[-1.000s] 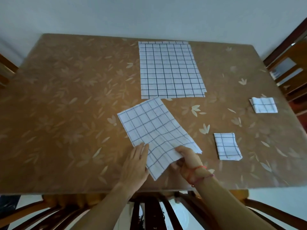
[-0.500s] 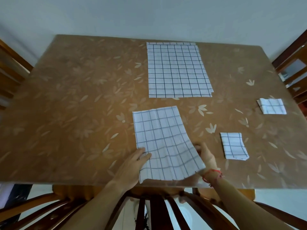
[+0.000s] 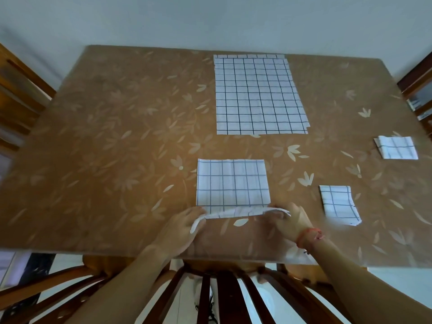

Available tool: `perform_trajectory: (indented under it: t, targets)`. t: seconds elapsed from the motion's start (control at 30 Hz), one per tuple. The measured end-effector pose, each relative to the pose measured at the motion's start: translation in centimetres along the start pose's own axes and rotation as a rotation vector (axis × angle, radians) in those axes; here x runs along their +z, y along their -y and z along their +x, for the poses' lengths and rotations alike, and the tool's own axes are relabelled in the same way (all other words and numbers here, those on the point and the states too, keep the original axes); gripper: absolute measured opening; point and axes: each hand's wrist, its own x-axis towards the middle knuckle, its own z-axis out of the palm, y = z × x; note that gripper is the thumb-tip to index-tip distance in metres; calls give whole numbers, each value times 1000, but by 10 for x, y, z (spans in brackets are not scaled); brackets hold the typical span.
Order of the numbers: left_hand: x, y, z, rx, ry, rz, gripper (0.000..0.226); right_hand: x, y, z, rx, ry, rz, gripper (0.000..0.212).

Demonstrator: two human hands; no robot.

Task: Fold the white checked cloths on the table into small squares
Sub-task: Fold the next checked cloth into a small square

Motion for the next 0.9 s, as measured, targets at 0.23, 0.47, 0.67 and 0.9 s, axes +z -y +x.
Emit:
perform_trajectory:
  t: [0.23, 0.47, 0.67, 0.9]
  targets:
    - [-2, 0, 35, -248, -59, -186, 15, 12, -3, 48, -66, -181, 5, 10]
    - [2, 7, 54, -394, -117, -205, 51, 15, -3, 81, -68, -247, 48, 10]
    - [4, 9, 58, -399, -127, -46, 52, 18, -2, 100, -15, -266, 18, 15]
    - [12, 17, 57, -313, -171, 32, 41, 24, -9, 112, 17, -283, -5, 24]
